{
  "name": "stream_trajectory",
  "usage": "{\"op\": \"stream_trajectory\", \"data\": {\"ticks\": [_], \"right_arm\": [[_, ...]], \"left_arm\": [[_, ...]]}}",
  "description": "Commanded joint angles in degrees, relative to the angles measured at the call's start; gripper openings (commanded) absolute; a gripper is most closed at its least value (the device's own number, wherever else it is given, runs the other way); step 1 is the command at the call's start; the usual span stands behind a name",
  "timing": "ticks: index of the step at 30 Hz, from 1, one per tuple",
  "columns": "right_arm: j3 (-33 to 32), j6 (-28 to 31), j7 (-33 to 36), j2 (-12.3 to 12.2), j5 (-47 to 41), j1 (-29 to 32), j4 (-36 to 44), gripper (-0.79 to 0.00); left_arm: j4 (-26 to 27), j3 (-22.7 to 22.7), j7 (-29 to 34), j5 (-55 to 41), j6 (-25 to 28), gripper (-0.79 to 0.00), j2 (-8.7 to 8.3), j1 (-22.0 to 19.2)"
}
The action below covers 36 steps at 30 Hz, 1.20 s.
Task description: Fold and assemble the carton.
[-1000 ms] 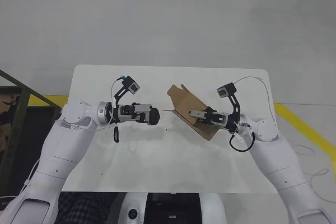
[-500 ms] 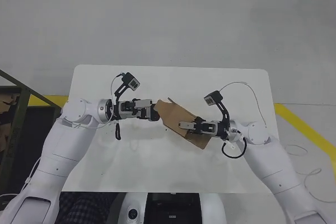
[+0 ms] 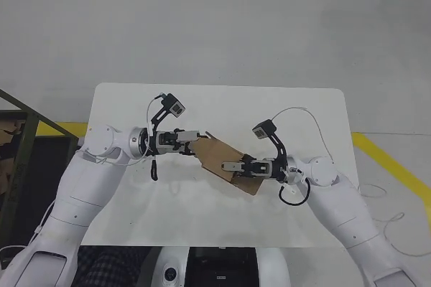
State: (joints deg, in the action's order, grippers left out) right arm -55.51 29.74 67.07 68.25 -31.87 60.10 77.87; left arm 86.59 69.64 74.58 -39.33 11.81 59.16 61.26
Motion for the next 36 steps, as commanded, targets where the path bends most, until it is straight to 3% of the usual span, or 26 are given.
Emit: {"op": "stream_trajectory", "data": {"ticks": [1,17,25,36], "right_arm": [[-0.1,0.1,-0.1,0.0,0.0,0.0,-0.2,-0.785],[-1.7,0.2,1.1,-0.3,-1.2,1.0,0.7,-0.785],[-0.4,-0.7,3.8,-0.3,-1.8,2.1,1.5,-0.785],[2.4,-1.3,4.6,0.4,-2.5,2.1,1.6,-0.785]], "left_arm": [[0.1,-0.2,0.2,0.2,-0.1,0.000,0.01,0.1],[-3.1,3.1,-1.6,1.3,0.6,0.000,-0.48,0.1],[-3.5,4.5,-5.8,2.5,2.2,0.000,-0.53,0.0],[-2.5,2.3,-8.8,1.5,1.4,0.000,0.21,-1.1]]}}
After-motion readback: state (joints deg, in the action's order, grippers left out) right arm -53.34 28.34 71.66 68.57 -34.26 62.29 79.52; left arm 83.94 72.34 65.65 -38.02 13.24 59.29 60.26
